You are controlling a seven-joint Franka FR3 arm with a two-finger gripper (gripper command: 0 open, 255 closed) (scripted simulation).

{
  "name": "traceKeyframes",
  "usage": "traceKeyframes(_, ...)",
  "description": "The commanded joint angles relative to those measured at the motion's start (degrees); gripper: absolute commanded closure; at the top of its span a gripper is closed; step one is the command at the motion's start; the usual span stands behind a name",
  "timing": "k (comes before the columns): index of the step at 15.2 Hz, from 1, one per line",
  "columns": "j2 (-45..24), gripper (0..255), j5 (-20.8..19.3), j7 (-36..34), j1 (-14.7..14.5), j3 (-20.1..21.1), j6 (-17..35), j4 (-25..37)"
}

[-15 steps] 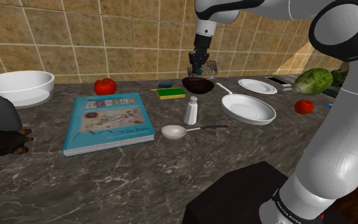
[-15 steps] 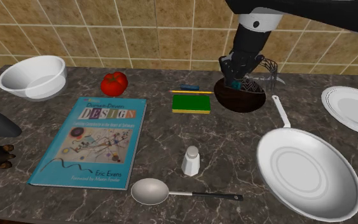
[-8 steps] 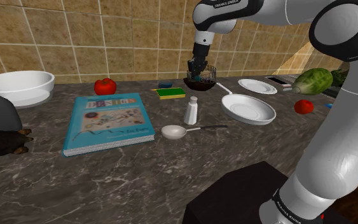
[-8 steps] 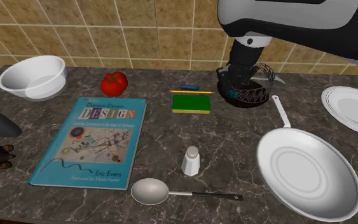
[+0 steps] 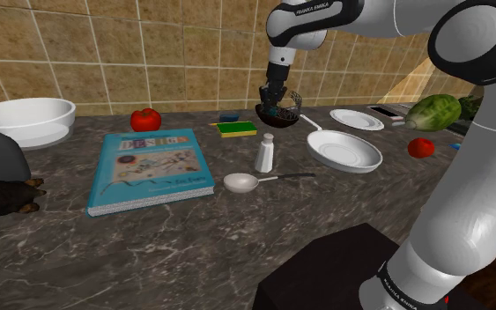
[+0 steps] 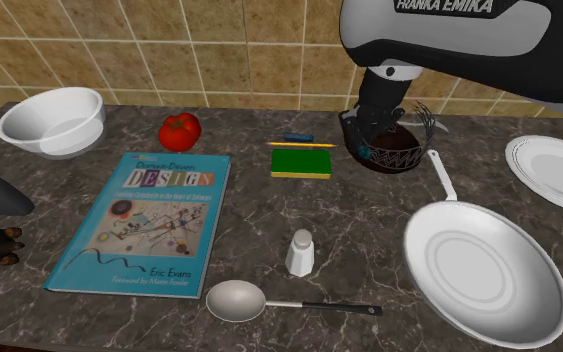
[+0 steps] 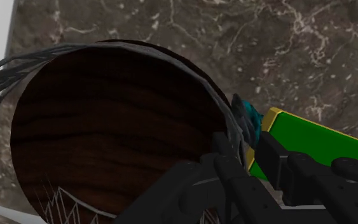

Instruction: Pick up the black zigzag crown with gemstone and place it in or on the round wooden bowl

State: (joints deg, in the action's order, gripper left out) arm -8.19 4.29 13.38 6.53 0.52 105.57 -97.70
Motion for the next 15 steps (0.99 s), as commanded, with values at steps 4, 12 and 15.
traceKeyframes(4, -0.2, 0, -0.1, 0.0, 0.1, -0.1, -0.1, 0.1)
traceKeyframes(12, -0.1, 0, -0.2, -0.1, 0.3, -0.3, -7.3, 7.2)
traceKeyframes(15, -0.1, 0, -0.2, -0.1, 0.3, -0.3, -7.3, 7.2)
